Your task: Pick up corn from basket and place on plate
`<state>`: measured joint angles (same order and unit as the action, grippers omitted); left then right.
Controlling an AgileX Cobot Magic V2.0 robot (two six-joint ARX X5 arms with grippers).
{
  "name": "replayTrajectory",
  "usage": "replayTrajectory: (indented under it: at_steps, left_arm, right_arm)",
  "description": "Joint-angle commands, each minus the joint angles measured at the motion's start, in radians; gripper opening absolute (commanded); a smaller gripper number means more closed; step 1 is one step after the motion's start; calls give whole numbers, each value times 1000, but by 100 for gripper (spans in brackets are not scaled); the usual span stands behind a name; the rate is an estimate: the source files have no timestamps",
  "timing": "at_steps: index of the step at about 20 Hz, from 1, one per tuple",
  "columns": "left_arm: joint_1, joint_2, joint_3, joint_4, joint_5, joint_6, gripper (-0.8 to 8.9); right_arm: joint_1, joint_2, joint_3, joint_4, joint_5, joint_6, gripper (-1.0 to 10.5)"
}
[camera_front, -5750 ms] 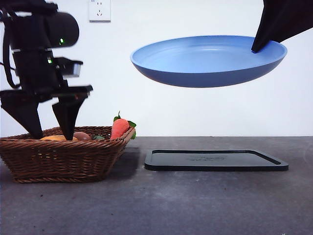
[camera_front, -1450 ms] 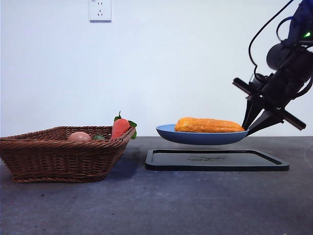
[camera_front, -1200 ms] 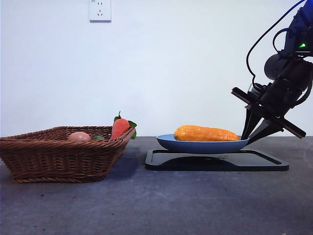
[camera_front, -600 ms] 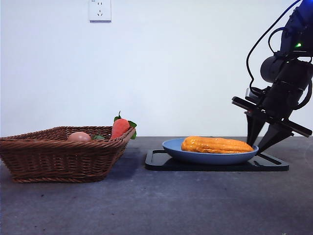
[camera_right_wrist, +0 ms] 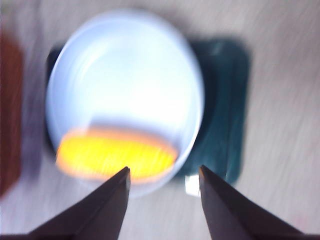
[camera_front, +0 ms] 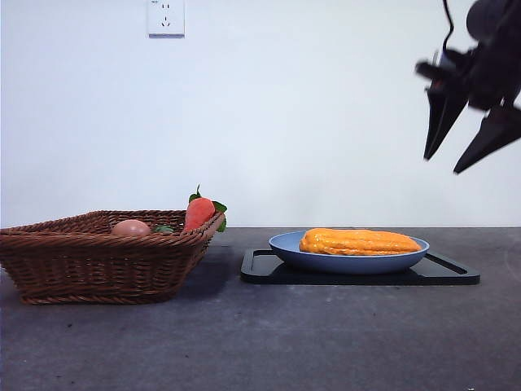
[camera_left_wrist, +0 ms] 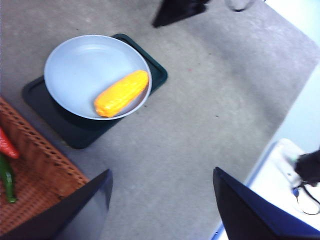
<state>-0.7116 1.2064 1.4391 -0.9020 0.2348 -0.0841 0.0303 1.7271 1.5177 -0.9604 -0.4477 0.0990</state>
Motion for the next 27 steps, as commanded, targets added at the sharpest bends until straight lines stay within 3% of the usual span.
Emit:
replayTrajectory:
  at_steps: [1,6,8,11,13,18,27]
  left_arm:
    - [-5,7,23,4,-18,32,325]
    - [10,7,23,0,-45,48,319]
    - [17,7,23,-11,-45,50,280]
    - [31,7,23,-27,-45,58,131]
    - [32,7,23,-25,-45,77,-2]
    - [32,7,23,-23,-45,80,8]
    - [32,7,23,53,-45,80,8]
  right_arm:
    - [58,-63,16,-129,-16,-113,230]
    - [224,-223,15,-217,-3,-137,184]
    - [307,-268,11,-254,70,-138,126]
    - [418,-318,-12,-298,192,-146,2]
    - [465,-323,-14,-304,193,-152,2]
    - [511,-323,-14,-231,186,-129,2]
    - [494,-323,-13,-69,188,-130,2]
